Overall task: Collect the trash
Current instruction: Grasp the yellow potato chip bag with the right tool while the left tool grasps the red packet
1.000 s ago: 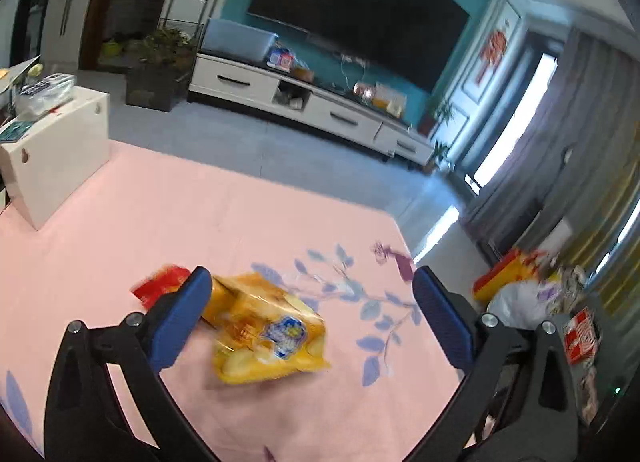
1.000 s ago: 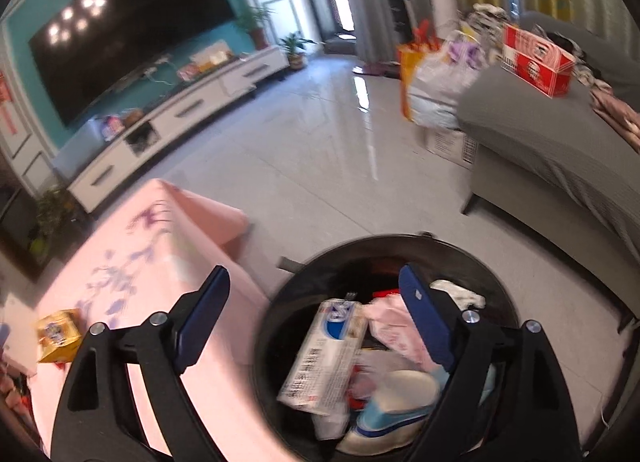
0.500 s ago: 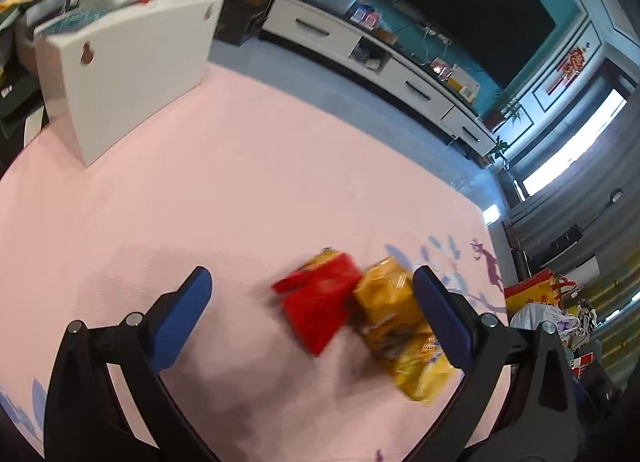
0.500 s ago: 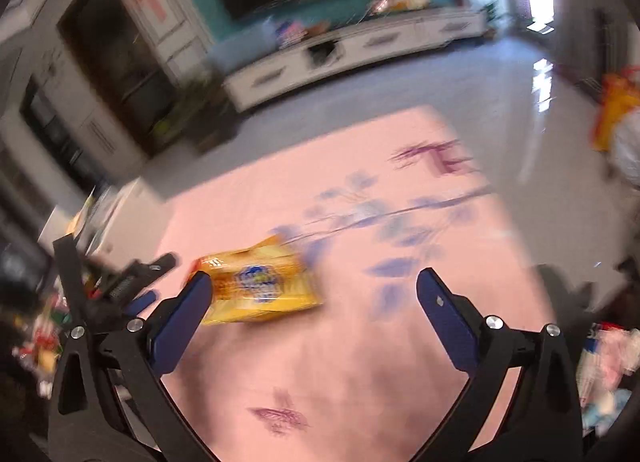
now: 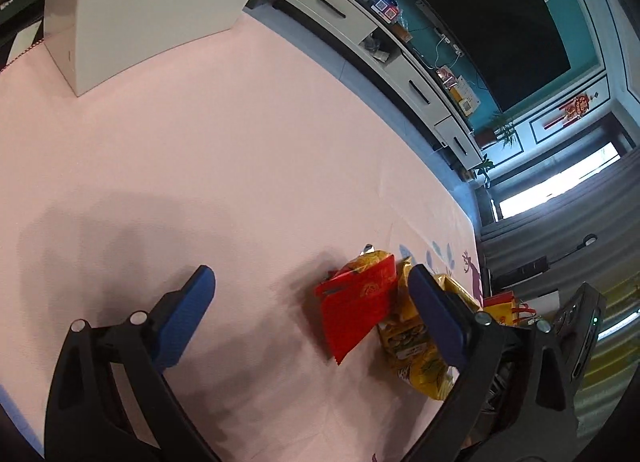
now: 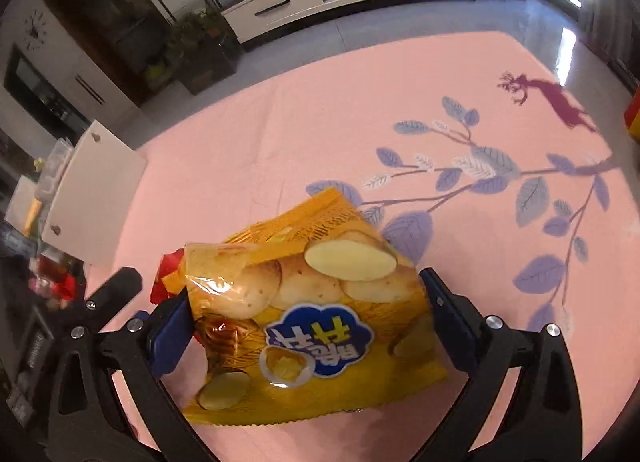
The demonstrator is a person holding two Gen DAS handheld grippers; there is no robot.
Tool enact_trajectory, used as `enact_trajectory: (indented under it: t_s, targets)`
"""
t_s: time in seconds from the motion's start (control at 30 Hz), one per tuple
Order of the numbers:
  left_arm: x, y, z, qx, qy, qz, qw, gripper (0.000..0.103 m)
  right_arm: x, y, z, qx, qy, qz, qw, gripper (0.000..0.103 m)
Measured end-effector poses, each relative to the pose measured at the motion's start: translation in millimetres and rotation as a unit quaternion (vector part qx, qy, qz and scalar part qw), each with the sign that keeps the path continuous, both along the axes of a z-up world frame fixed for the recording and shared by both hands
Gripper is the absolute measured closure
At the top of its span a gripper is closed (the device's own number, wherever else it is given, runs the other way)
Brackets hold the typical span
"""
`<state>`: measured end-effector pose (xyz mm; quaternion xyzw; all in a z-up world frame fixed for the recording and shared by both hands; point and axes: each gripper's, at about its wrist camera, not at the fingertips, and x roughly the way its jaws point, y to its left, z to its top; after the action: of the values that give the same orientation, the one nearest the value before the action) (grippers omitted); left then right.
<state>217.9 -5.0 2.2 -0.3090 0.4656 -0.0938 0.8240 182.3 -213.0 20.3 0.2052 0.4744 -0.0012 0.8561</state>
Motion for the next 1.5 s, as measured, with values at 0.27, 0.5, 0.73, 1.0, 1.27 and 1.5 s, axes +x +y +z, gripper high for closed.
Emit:
enact_trajectory:
  t_s: [0.27, 0.5, 0.73, 1.0, 1.27, 1.5]
  targets:
    - [3, -25, -3, 0.005, -0.018, -0.036, 0.9992, 0.008, -4, -9, 3, 0.016, -0.012, -0.001, 1.000, 0.010]
    - [7, -40, -8, 0.032, -0.017, -0.045, 0.9983, 0.011, -9, -31, 14, 0.020, -0.032, -0.022, 0.999, 0.014]
    - [13, -61, -5, 0.087, -0.017, -0.036, 0.9954, 0.011, -26, -53, 36, -0.004, -0.056, -0.059, 0.997, 0.015]
    - [16, -75, -5, 0.121, -0.022, -0.023, 0.9922, 0.012, -40, -63, 51, -0.026, -0.077, -0.075, 0.994, 0.015]
    - [11, -72, -5, 0.142, -0.031, -0.009, 0.9894, 0.027, -41, -63, 53, -0.033, -0.076, -0.073, 0.994, 0.015]
    - [10, -70, -7, 0.110, -0.034, -0.020, 0.9932, 0.053, -42, -63, 54, -0.034, -0.078, -0.071, 0.994, 0.015]
